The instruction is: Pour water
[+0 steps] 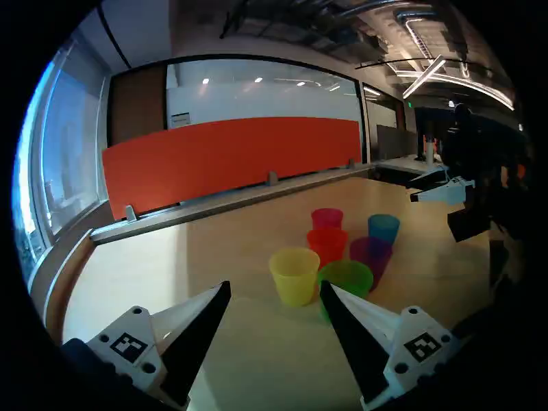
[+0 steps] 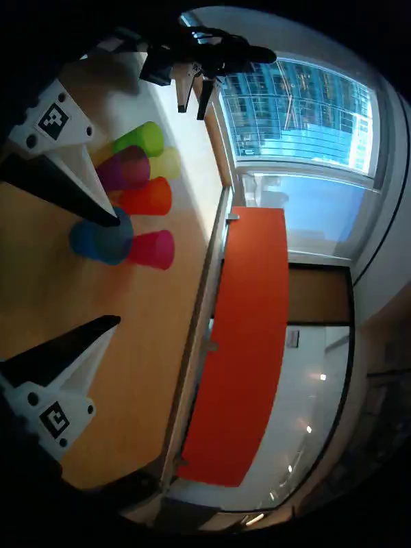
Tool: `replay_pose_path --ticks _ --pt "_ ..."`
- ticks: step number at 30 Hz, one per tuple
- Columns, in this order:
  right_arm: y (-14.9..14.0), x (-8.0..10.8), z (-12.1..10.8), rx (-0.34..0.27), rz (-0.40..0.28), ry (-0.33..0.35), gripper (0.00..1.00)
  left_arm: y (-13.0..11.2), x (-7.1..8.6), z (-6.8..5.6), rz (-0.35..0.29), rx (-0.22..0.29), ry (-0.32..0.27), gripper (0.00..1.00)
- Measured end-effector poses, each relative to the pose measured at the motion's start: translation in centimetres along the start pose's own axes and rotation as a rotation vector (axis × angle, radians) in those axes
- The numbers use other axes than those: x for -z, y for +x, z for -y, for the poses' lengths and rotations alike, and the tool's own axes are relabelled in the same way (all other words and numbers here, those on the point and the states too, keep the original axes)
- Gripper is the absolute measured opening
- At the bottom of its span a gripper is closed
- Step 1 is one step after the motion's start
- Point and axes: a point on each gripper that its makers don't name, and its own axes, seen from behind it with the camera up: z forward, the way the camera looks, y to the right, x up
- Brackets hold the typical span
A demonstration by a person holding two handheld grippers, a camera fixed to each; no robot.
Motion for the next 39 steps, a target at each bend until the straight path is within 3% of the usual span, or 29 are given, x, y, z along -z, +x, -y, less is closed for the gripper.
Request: replay_pose_path --ticks 6,11,21,30,39 --pt "2.1 0.2 -1.3 -0.017 -0.076 -0.077 1.0 1.4 0.5 1.5 -0.06 0.012 0.076 0.97" --pt "4.3 0.4 -3.6 -0.029 -0.162 -0.185 1.0 2.7 0.8 2.6 -0.11 0.03 0.126 0.97" --pt "7.5 2.0 -6.0 -0.06 -0.307 -0.338 1.0 5.1 1.2 4.8 -0.208 0.084 0.226 0.97" --pt "7.4 3.0 -7.9 -0.07 -0.353 -0.455 1.0 5.8 1.8 6.5 -0.247 0.073 0.321 0.97" --pt "6.6 3.4 -8.1 -0.094 -0.347 -0.495 1.0 6.3 1.4 6.8 -0.264 0.058 0.354 0.97"
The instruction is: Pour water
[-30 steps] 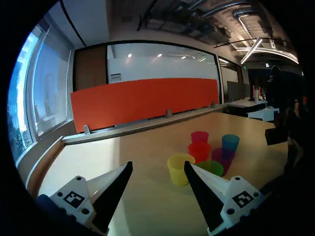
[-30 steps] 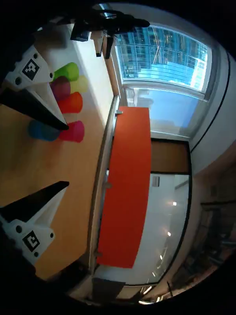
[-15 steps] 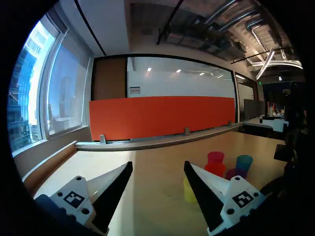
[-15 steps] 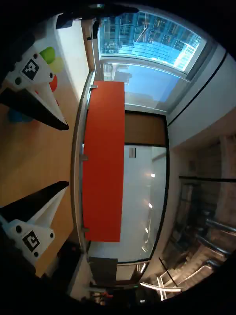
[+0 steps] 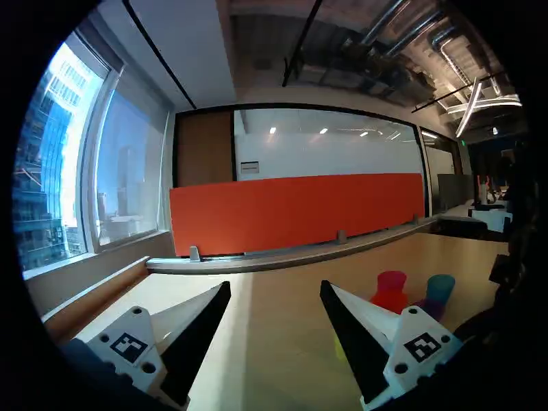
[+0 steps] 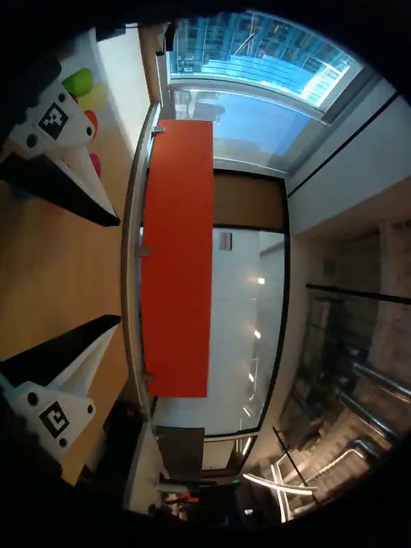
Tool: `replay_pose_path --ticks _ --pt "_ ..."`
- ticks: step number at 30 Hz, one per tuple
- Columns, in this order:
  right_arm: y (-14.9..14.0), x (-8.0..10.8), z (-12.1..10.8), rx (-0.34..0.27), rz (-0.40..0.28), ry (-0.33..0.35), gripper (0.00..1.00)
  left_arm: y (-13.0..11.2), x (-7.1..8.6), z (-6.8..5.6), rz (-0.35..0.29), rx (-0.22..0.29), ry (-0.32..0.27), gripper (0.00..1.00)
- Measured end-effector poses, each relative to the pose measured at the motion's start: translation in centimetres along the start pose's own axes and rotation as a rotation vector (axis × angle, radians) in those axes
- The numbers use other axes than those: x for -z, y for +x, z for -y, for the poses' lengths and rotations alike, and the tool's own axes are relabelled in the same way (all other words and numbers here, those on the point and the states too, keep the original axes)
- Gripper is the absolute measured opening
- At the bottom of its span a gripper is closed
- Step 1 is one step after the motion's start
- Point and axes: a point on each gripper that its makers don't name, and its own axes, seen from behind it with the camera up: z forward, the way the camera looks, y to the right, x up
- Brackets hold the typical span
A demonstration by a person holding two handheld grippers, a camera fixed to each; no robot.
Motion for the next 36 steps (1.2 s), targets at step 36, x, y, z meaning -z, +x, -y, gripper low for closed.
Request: replay_pose_path --ticks 36 --pt "-0.3 -0.2 2.0 0.043 0.063 -0.005 1.0 -4.6 -0.2 3.1 -0.03 0.074 0.158 0.97"
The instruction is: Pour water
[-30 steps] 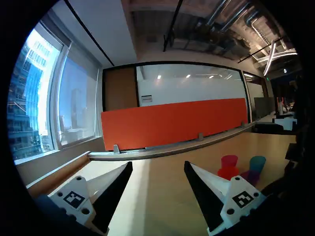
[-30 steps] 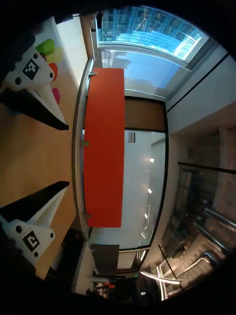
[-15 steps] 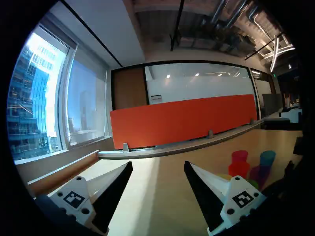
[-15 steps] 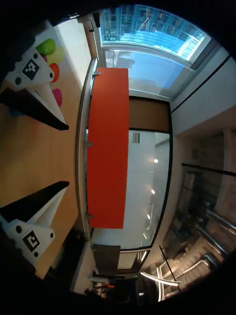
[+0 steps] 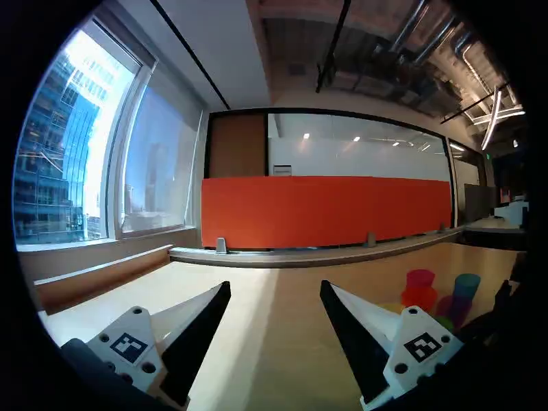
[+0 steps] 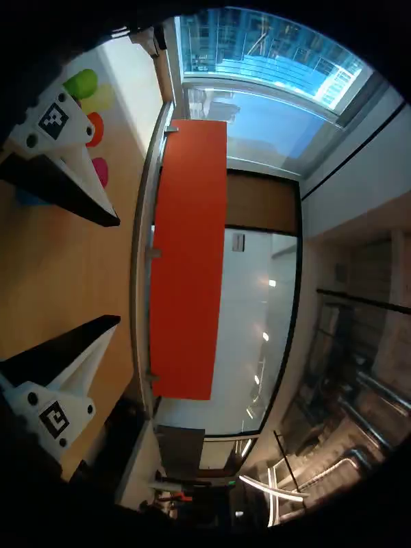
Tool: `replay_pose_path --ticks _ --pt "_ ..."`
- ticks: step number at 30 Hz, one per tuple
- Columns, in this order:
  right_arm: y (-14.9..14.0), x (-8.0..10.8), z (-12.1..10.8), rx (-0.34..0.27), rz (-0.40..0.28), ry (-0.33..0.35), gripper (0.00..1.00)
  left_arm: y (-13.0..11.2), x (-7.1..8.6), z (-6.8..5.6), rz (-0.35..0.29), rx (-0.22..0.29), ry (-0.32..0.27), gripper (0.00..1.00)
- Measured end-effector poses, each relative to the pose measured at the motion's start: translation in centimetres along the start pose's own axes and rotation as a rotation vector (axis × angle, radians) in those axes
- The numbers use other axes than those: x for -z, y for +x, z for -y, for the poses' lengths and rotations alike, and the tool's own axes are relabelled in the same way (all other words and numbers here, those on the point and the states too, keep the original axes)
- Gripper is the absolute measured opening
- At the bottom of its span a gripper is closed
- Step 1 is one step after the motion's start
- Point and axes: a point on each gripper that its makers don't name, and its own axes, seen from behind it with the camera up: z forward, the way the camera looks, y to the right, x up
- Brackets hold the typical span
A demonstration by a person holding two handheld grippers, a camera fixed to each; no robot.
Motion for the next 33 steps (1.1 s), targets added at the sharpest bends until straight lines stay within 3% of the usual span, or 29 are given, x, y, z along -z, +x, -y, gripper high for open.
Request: replay_pose_path --ticks 9,33 --pt "0.2 -0.1 -0.1 0.001 -0.001 -0.004 1.0 -0.9 -0.3 0.3 0.009 0.02 -0.002 0.97" --pt "0.3 0.0 -0.1 0.032 -0.003 -0.006 1.0 -2.6 -0.7 0.3 0.057 0.004 -0.007 0.97"
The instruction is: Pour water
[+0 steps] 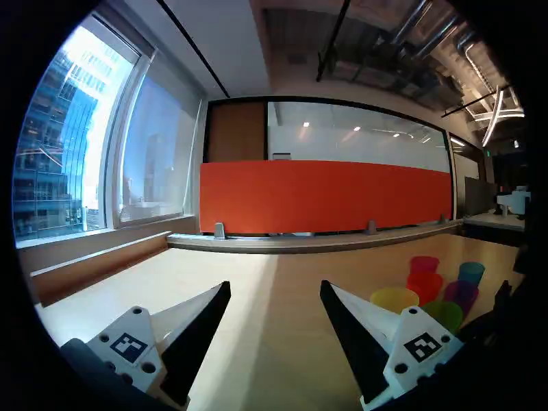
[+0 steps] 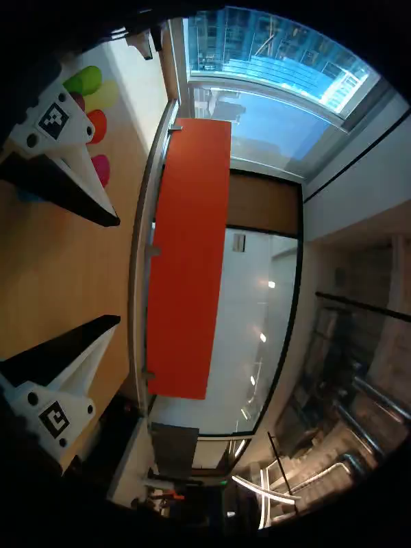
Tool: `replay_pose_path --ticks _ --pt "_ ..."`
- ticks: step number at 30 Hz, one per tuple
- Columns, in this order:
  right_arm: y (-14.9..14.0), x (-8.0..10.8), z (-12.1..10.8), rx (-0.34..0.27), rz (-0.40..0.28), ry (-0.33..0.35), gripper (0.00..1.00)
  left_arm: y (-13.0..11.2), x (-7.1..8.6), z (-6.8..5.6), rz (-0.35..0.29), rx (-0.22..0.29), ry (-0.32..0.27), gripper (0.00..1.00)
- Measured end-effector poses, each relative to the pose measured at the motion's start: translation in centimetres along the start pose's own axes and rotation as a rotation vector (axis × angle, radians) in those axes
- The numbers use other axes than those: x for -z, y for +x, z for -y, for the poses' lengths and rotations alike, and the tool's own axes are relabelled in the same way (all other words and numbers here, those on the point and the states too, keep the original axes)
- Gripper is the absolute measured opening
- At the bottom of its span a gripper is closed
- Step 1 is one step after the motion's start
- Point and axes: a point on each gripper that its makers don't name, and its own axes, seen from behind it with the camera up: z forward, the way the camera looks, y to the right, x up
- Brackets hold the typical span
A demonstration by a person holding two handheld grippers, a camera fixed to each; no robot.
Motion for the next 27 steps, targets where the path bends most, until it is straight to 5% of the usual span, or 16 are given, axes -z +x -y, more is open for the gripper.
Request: replay_pose_path --ticks 27 --pt "0.4 1.2 -0.6 -0.036 -0.069 0.02 1.0 0.0 -0.1 -0.1 0.003 -0.004 0.001 0.97"
